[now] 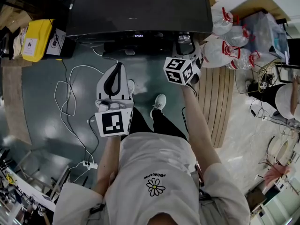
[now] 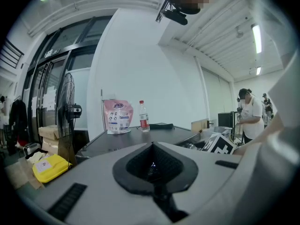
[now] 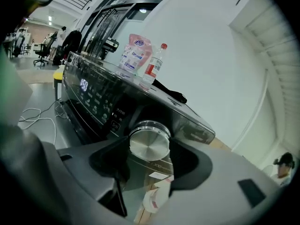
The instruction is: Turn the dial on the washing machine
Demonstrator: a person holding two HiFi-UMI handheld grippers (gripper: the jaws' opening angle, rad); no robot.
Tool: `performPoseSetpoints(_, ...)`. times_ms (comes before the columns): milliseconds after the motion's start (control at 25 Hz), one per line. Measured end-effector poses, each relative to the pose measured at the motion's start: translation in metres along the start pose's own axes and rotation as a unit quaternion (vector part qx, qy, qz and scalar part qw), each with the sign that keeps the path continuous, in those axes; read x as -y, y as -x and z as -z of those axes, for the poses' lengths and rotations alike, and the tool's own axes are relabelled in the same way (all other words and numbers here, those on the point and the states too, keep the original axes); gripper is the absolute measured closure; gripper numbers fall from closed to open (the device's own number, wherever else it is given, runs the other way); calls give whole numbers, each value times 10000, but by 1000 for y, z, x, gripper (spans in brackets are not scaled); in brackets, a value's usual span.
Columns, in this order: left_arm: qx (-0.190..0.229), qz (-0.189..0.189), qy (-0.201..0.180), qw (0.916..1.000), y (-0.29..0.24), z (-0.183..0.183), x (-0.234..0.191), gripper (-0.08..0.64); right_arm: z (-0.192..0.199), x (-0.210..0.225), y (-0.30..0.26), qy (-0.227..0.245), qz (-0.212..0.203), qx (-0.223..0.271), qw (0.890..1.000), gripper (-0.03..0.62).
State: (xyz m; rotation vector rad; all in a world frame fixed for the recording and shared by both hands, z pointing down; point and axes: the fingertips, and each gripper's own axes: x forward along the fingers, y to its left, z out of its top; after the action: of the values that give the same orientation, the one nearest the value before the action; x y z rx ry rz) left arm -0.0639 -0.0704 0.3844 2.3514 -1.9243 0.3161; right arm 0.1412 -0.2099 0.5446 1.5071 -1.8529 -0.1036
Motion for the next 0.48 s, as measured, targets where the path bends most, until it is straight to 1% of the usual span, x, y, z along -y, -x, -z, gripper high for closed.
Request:
performPoseSetpoints(200,40,-3,-80,10000,0,4,-2,561,0,-1,-2,129,51,15,9999,314)
performPoseSetpoints(320,-37,0,-70,10000,0,8,-1,561,1,0,-3,236,95,4,9997,314)
performPoseSetpoints(480,-13,7,-43,10000,2,6,-2,561,0,0,-2,402,157,-6,9991,314)
